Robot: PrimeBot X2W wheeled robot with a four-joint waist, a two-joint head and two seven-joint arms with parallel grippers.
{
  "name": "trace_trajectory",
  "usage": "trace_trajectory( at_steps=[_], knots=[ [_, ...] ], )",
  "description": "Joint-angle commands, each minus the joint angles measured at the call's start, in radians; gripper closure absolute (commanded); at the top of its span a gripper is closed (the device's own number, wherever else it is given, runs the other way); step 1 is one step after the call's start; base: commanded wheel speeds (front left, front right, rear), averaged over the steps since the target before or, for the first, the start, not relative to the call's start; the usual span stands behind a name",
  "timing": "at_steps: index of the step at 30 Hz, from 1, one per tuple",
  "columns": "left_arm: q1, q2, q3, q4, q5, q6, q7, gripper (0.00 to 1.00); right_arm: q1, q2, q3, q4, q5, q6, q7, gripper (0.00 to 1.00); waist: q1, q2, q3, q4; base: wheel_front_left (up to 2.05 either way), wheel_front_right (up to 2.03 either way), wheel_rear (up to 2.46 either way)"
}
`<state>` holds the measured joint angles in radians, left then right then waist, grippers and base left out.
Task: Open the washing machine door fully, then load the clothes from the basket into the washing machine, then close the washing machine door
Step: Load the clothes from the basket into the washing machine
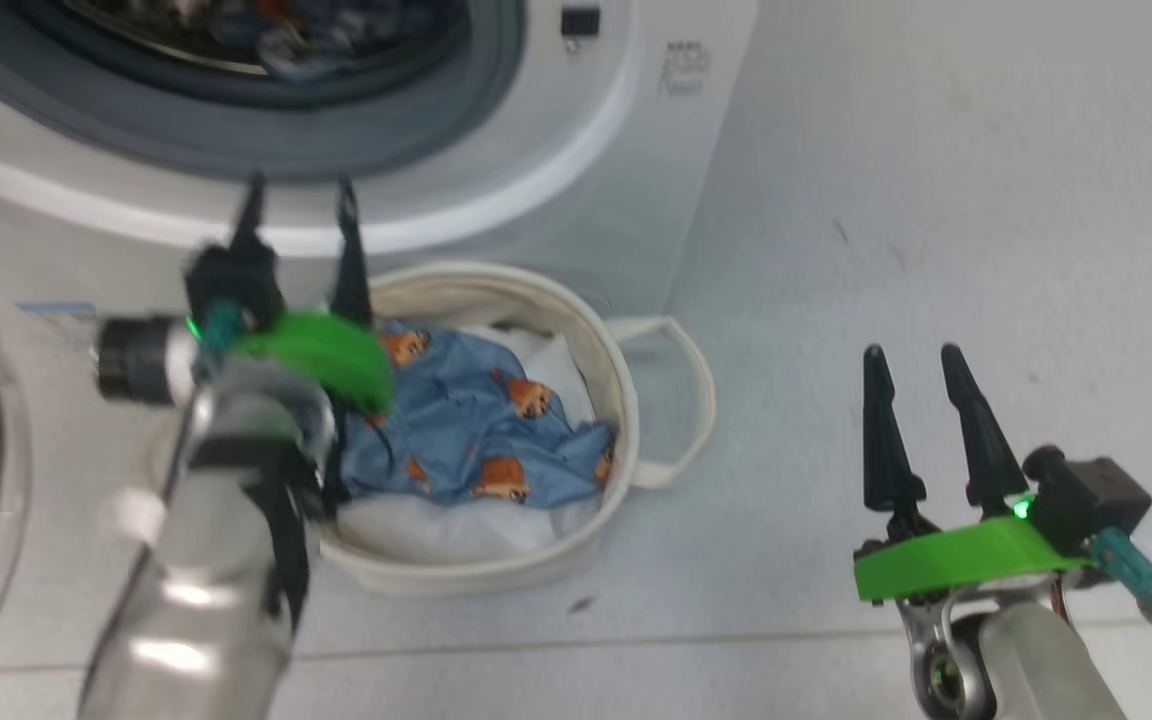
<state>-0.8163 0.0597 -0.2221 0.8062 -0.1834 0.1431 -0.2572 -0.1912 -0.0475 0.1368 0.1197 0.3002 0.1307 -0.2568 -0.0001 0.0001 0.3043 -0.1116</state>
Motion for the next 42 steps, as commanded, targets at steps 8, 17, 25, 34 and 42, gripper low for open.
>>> trace_trajectory(
  at_steps=[8, 17, 25, 34, 42],
  knots=[
    [0.294, -0.004, -0.002, -0.254, 0.011, -0.012, -0.004, 0.00, 0.093, -0.003, -0.008, -0.043, -0.007, 0.000, -0.005, 0.00, 0.0001, -0.0001, -0.177, 0.078, 0.00, 0.00, 0.00],
    [0.491, -0.009, -0.058, -0.360, 0.071, 0.024, -0.005, 0.00, 0.163, -0.003, -0.012, -0.041, 0.026, 0.000, -0.005, 0.00, 0.0001, -0.0001, -0.243, 0.114, 0.00, 0.00, 0.00],
    [0.563, -0.009, -0.053, -0.426, 0.054, 0.032, -0.005, 0.00, 0.179, -0.003, -0.002, -0.037, 0.022, 0.000, -0.005, 0.00, 0.0001, -0.0001, -0.266, 0.118, 0.00, 0.00, 0.00],
    [0.606, -0.009, -0.055, -0.454, 0.055, 0.030, -0.005, 0.00, 0.194, -0.003, 0.006, -0.025, 0.014, 0.000, -0.005, 0.00, 0.0001, -0.0001, -0.287, 0.118, 0.00, 0.00, 0.00],
    [0.608, -0.009, -0.065, -0.454, 0.057, 0.037, -0.005, 0.00, 0.196, -0.003, 0.011, -0.021, 0.011, 0.000, -0.005, 0.00, 0.0001, -0.0001, -0.289, 0.113, 0.00, 0.00, 0.00]
  ],
)
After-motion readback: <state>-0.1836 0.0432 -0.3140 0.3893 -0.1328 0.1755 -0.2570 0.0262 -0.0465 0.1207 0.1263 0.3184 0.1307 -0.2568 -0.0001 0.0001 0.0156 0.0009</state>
